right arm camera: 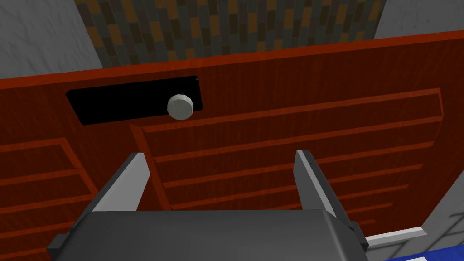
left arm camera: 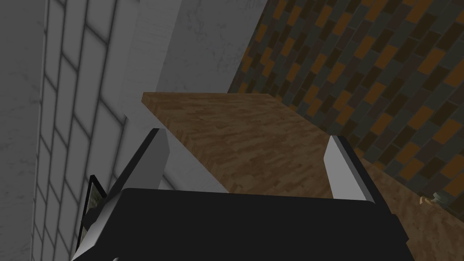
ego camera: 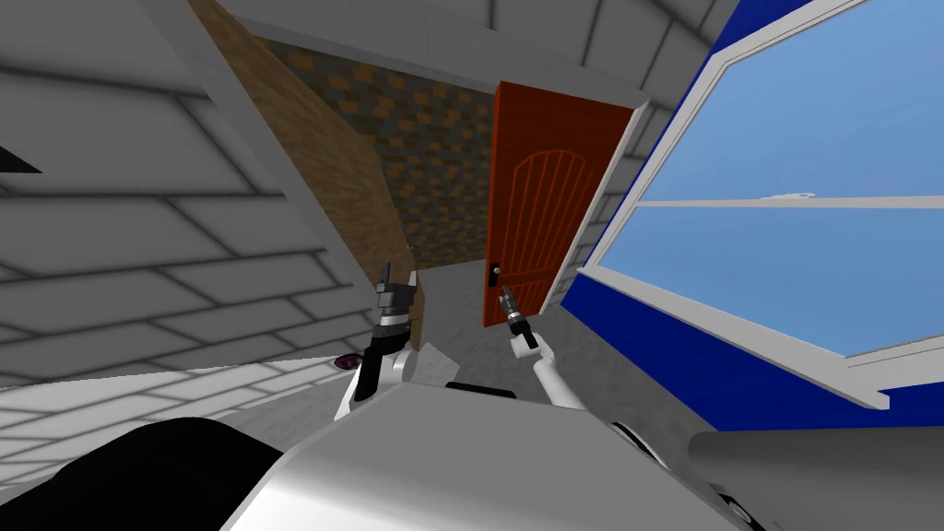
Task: Push the door open
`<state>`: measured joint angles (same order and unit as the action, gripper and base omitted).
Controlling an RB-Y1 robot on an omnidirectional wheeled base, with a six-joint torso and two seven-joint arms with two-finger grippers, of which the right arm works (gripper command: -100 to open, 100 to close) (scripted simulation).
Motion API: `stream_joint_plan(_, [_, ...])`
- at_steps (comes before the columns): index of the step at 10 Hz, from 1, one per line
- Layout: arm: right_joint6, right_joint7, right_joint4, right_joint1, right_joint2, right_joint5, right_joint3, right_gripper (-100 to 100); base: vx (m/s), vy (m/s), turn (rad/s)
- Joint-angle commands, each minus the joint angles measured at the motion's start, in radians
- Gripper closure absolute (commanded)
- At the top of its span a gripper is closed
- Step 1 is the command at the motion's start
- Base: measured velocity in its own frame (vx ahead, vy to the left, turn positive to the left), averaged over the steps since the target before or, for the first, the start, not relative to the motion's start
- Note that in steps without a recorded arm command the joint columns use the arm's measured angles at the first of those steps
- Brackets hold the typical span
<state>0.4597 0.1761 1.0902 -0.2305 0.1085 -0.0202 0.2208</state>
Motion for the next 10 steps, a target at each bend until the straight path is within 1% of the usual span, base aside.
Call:
stream_joint_plan(1, [-0.002, 0.005, -0.041, -0.024, -0.001, 0.002, 0.004, -100, 0.071, -0.103, 0.047])
stream_joint_plan(7, [-0.01, 0.02, -0.16, -0.096, -0.002, 0.009, 0.02, -100, 0.072, -0.096, 0.04])
stream_joint_plan(8, [-0.012, 0.024, -0.191, -0.115, -0.002, 0.011, 0.024, -100, 0.09, -0.1, 0.049])
stream_joint_plan(10, [-0.014, 0.029, -0.223, -0.134, -0.003, 0.012, 0.028, -100, 0.085, -0.096, 0.04])
